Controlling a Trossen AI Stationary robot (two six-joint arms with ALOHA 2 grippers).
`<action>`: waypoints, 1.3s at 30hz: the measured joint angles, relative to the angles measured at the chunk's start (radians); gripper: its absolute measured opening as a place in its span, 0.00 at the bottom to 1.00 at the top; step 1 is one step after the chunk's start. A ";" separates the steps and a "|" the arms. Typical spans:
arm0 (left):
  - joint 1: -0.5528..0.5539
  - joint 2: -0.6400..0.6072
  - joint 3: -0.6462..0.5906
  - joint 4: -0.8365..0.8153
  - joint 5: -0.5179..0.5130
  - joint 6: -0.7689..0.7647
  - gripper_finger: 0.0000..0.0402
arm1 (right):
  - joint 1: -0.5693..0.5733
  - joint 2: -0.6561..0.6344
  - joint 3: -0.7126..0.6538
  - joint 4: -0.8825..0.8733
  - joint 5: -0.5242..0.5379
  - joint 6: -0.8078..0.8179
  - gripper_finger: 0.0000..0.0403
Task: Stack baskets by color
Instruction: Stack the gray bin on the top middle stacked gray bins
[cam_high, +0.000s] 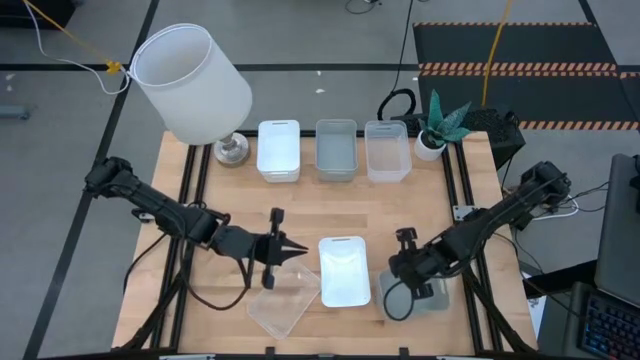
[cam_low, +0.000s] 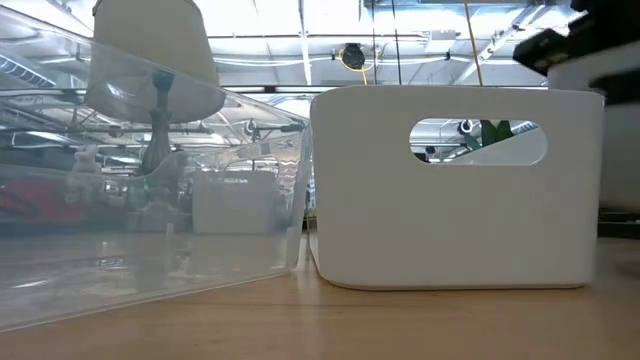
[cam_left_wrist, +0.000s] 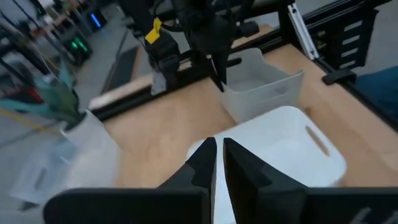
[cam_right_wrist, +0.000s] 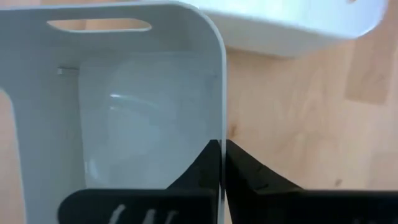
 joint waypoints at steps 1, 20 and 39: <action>0.003 0.000 0.000 0.009 0.000 0.021 0.08 | 0.000 -0.016 0.000 0.000 0.012 -0.012 0.00; 0.058 0.084 0.154 -0.003 0.029 0.124 0.44 | -0.153 -0.177 0.001 0.110 0.034 -0.210 0.00; 0.109 0.465 0.566 -0.268 0.181 0.388 0.39 | -0.316 -0.174 0.027 0.141 -0.084 -0.365 0.01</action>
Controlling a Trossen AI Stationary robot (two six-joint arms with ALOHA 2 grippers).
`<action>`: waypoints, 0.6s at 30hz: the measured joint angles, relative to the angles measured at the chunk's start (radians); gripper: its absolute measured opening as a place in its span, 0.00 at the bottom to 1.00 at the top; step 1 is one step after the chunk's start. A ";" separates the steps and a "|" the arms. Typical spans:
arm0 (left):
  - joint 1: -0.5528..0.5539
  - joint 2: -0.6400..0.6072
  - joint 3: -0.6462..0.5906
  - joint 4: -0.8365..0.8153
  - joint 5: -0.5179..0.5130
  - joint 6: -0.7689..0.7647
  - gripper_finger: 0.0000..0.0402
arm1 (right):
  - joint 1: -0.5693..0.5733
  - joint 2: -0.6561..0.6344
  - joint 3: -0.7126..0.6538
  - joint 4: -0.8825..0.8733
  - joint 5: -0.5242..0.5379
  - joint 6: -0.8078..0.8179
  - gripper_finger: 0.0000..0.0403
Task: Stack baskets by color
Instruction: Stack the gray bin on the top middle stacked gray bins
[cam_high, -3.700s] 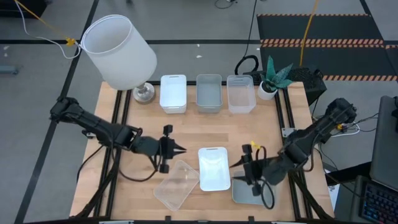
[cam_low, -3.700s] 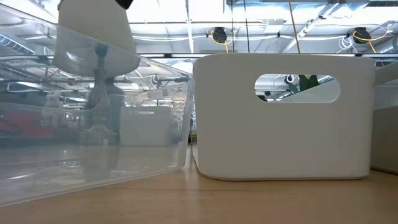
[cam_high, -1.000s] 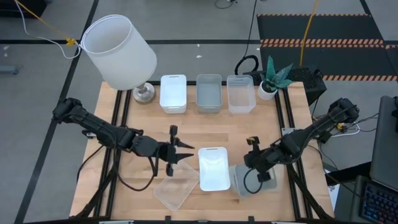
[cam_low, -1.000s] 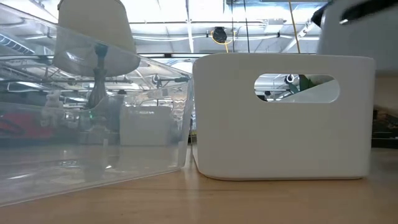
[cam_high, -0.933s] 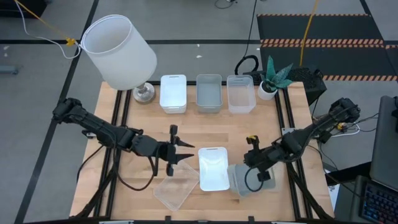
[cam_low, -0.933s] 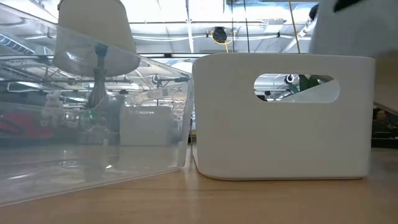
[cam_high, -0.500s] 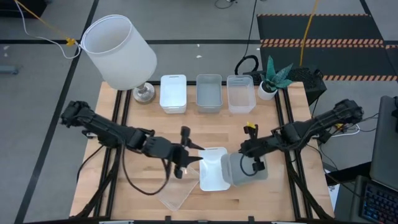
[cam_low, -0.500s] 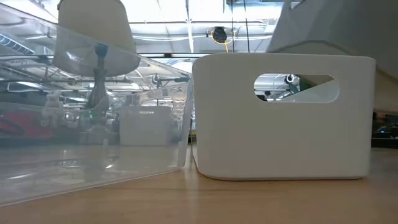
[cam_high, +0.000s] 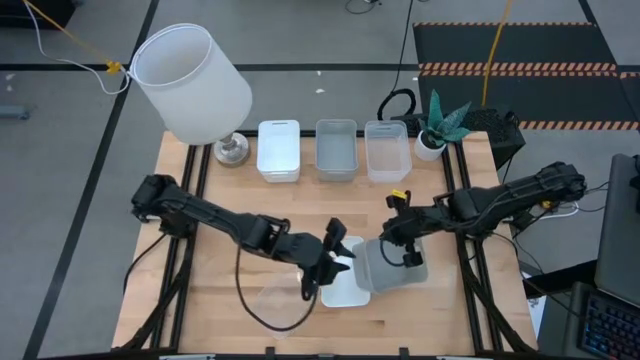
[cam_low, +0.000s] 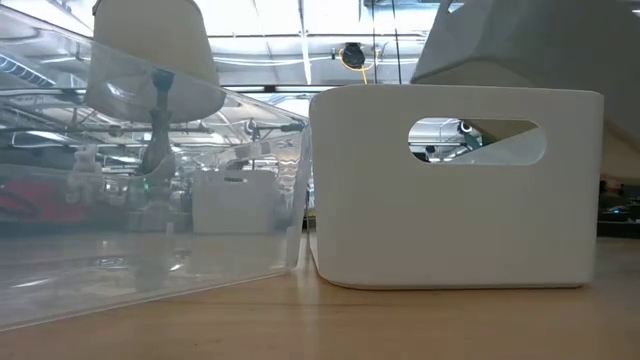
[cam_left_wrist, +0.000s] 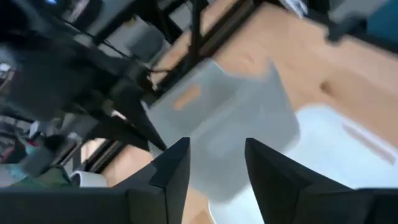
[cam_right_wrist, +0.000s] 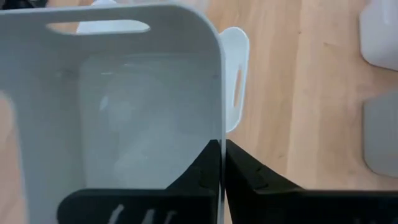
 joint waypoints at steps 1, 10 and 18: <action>0.002 0.015 0.008 -0.002 0.006 0.025 0.41 | -0.007 0.003 0.000 0.006 -0.016 -0.008 0.01; 0.007 0.069 0.017 0.056 0.009 0.176 0.50 | -0.050 0.031 0.000 0.035 -0.063 -0.055 0.01; 0.011 0.072 0.015 0.062 0.038 0.214 0.44 | -0.071 0.048 0.000 0.048 -0.094 -0.057 0.01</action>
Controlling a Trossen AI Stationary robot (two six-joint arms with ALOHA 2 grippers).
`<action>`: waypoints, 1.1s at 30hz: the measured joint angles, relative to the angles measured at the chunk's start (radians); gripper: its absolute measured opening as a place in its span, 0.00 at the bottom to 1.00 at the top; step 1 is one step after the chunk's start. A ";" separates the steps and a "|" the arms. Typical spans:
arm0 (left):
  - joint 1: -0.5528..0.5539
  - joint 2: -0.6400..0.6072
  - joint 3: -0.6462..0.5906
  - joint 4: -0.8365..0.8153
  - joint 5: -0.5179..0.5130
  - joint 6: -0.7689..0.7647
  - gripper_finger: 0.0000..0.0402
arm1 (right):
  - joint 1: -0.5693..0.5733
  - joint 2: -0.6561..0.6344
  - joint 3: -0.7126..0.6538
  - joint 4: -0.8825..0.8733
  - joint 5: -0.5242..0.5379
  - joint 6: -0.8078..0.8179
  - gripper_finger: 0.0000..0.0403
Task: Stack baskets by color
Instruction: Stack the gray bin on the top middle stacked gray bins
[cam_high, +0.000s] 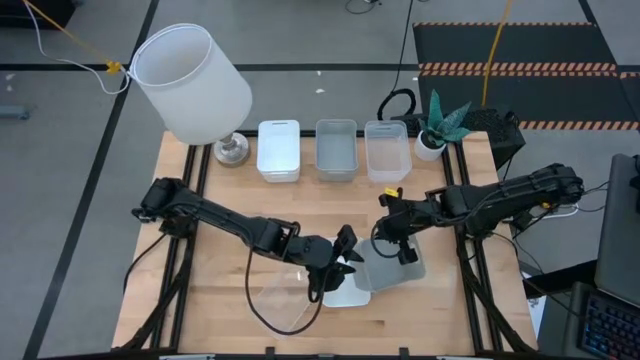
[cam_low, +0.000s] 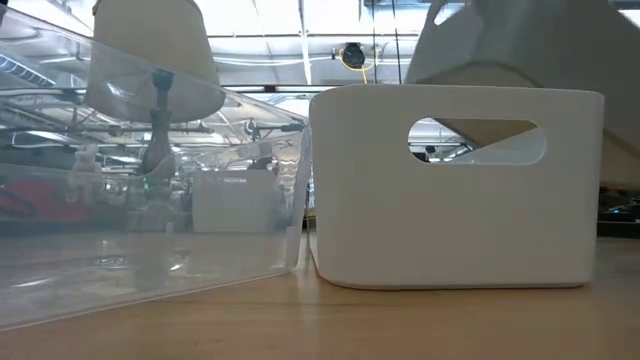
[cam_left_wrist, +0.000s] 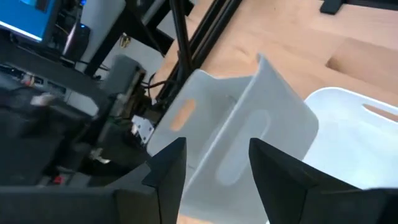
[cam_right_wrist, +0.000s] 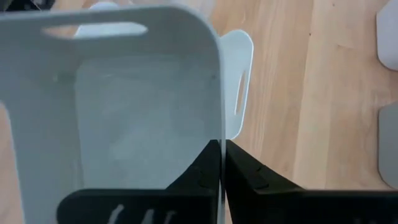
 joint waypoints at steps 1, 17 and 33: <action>-0.001 0.000 0.000 0.000 0.002 -0.002 0.43 | -0.001 0.001 0.000 0.008 -0.001 0.000 0.01; 0.016 0.028 -0.001 0.017 0.019 -0.008 0.48 | -0.007 0.020 0.000 0.076 0.001 -0.065 0.01; 0.037 0.032 0.000 -0.016 0.020 0.085 0.27 | -0.006 0.021 0.000 0.101 -0.002 -0.046 0.01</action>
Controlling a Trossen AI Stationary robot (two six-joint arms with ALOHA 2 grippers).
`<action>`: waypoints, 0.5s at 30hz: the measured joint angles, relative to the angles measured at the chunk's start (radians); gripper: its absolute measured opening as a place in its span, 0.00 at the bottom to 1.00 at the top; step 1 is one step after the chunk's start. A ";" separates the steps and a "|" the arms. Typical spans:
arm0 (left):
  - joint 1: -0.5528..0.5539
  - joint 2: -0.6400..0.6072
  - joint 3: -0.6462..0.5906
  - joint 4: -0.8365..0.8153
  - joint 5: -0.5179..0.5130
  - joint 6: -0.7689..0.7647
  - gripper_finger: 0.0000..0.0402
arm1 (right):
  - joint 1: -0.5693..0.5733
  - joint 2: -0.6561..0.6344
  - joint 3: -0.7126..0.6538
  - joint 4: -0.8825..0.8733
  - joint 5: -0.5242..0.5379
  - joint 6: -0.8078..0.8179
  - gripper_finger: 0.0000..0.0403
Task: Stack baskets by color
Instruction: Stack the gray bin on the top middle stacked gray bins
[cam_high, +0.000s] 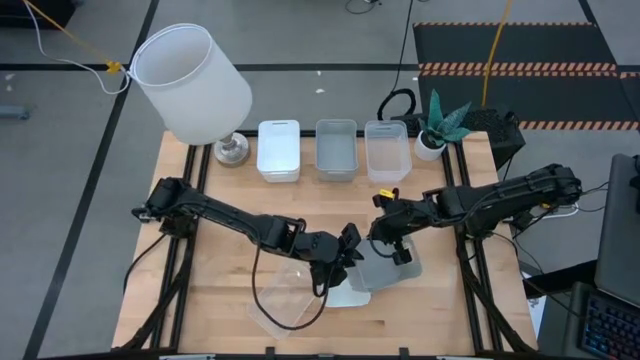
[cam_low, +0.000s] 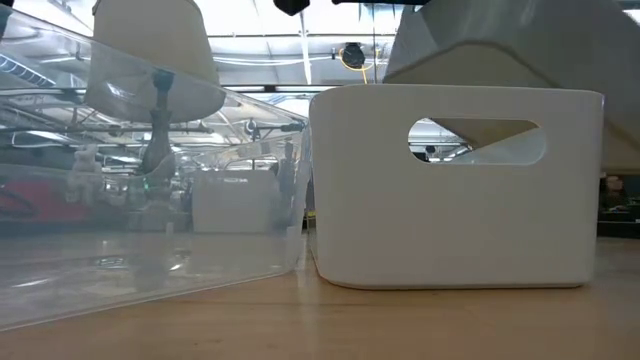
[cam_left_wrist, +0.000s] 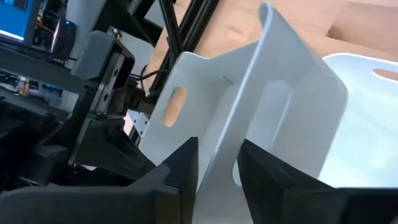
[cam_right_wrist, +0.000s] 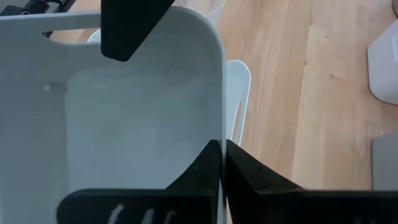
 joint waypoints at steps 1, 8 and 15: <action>0.000 0.000 0.000 0.000 0.000 0.008 0.25 | 0.000 0.000 0.000 0.000 0.000 0.000 0.01; 0.000 0.000 0.000 -0.003 0.000 0.043 0.16 | 0.000 0.000 0.000 0.000 0.005 0.030 0.03; 0.001 0.001 0.000 -0.002 -0.006 0.034 0.14 | 0.000 -0.021 0.000 0.031 0.115 0.084 0.21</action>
